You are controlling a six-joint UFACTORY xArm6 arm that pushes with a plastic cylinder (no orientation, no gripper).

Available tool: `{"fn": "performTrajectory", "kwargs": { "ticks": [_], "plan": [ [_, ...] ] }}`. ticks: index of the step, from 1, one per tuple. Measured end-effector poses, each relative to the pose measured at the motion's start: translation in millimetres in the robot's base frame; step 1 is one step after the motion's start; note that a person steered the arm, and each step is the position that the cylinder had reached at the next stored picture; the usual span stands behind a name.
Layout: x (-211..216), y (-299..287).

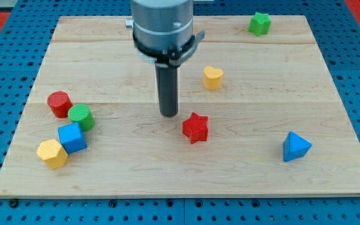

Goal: Push the blue triangle closer to the red star

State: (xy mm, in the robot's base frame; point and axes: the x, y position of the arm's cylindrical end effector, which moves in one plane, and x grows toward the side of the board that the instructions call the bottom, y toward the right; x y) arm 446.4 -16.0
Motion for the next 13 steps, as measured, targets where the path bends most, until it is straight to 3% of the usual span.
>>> {"fn": "performTrajectory", "kwargs": {
  "ticks": [1, 3, 4, 5, 6, 7, 8, 9, 10, 12, 13],
  "plan": [
    [1, 50],
    [74, 8],
    [22, 17],
    [52, 85],
    [78, 61],
    [77, 74],
    [34, 143],
    [31, 262],
    [83, 264],
    [93, 159],
    [116, 221]
  ]
}}
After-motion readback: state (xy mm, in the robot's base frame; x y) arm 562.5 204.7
